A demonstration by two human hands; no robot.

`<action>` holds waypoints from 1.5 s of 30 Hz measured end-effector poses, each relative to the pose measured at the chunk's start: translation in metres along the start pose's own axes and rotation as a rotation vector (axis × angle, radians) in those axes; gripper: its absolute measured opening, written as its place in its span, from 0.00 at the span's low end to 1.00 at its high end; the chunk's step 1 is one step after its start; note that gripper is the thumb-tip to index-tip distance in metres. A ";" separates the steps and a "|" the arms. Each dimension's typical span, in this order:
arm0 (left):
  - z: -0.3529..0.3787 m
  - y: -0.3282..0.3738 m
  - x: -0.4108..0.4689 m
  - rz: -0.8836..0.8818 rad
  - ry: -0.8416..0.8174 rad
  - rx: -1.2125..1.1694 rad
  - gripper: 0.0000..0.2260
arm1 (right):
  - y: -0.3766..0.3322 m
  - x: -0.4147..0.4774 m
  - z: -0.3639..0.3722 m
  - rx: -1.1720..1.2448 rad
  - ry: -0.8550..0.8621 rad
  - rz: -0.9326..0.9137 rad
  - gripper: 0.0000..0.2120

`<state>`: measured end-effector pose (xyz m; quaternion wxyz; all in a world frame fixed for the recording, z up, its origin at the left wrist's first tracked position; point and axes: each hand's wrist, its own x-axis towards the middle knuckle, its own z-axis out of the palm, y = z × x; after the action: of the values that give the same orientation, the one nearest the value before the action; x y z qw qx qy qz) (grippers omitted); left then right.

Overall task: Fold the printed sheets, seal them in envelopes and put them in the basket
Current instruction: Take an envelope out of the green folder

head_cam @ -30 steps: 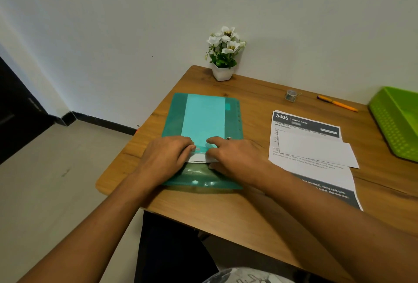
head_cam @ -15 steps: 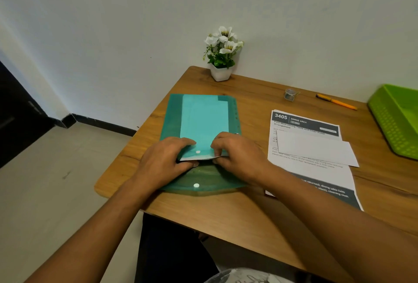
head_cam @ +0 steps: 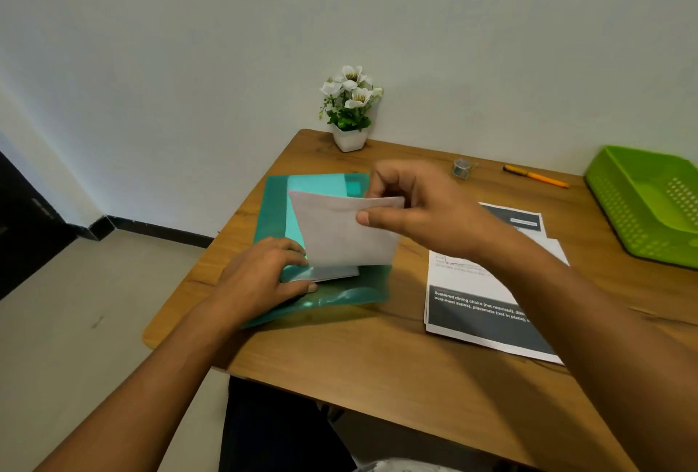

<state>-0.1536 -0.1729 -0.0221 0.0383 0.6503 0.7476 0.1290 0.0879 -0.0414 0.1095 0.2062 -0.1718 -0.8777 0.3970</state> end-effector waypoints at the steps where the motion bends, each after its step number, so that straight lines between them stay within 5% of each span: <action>1: -0.002 0.000 0.001 0.001 -0.007 0.002 0.23 | -0.006 0.002 -0.005 -0.010 0.025 -0.027 0.09; 7: -0.016 0.014 0.001 -0.015 -0.059 0.007 0.13 | -0.036 0.014 -0.036 0.082 0.205 -0.238 0.10; 11: -0.026 0.007 0.010 -0.028 -0.175 0.001 0.19 | -0.039 0.016 -0.060 0.007 0.371 -0.307 0.10; 17: -0.054 0.028 0.050 0.013 0.073 -0.280 0.27 | -0.011 0.009 -0.081 -0.047 0.546 -0.280 0.10; 22: -0.062 0.076 0.097 0.121 0.166 -0.677 0.23 | 0.027 -0.003 -0.088 0.016 0.572 -0.234 0.08; 26: -0.051 0.115 0.120 0.146 0.195 -0.958 0.10 | 0.067 -0.024 -0.093 0.013 0.604 -0.081 0.04; 30: -0.020 0.135 0.132 0.073 0.197 -1.082 0.10 | 0.101 -0.050 -0.087 0.142 0.709 0.227 0.18; 34: 0.019 0.147 0.133 -0.077 0.169 -1.093 0.12 | 0.129 -0.073 -0.071 0.572 0.693 0.617 0.22; 38: 0.044 0.154 0.136 -0.077 0.103 -0.948 0.16 | 0.140 -0.085 -0.059 1.045 0.693 0.635 0.11; 45: 0.055 0.152 0.144 0.007 0.056 -0.664 0.19 | 0.157 -0.085 -0.059 1.132 0.794 0.689 0.18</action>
<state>-0.0168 -0.0053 -0.0223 0.2272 0.6011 0.6633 0.3835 0.2115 0.0538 0.0050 0.4268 -0.4331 -0.2981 0.7358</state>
